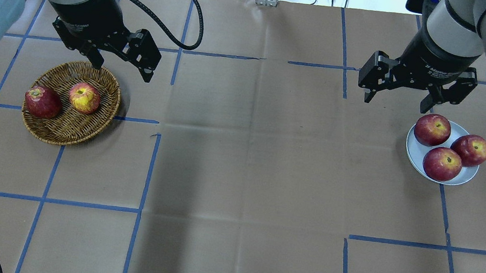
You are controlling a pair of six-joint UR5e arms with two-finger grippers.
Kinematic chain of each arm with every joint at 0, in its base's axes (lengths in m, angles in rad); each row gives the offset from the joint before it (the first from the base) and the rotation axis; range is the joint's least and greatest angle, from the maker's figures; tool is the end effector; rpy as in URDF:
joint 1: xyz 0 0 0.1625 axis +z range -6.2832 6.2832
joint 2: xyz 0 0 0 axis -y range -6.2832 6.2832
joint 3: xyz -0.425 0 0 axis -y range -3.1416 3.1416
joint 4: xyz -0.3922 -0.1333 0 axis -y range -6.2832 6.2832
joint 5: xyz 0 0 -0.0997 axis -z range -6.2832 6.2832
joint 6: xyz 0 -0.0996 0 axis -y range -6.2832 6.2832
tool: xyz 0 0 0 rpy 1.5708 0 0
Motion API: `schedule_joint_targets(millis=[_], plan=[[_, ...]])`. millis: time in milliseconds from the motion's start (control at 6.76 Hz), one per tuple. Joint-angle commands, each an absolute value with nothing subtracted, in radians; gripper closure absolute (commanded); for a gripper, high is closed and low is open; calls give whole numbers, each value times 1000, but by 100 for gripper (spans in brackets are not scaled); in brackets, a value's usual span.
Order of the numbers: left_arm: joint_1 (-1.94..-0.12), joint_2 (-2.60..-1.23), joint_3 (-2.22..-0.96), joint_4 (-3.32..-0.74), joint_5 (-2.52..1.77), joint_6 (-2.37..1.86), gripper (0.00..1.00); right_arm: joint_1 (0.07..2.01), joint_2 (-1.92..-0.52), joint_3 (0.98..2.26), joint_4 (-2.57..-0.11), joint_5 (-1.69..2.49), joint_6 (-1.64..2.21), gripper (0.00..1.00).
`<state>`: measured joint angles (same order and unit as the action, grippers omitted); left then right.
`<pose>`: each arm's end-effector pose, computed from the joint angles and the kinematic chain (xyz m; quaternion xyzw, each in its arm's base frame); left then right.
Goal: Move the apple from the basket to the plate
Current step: 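Move the left gripper over the wicker basket toward the yellow-red apple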
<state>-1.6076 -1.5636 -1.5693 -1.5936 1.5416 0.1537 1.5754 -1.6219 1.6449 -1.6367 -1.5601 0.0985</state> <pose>-0.1540 -0.4821 0.4899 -0.0950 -0.9953 -0.0062 0.0150 0.1365 -0.4736 0.4827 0.0468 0.9987 -0.0211 0.0064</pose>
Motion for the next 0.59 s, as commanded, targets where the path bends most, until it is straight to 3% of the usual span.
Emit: schedule_joint_targets(millis=[0, 444], plan=[[-1605, -1566, -1539, -1601, 1546, 153, 1, 1575, -1623, 1646, -1637, -1560, 98, 0], [-1601, -1575, -1514, -1603, 1549, 150, 1, 1575, -1621, 1644, -1637, -1560, 98, 0]])
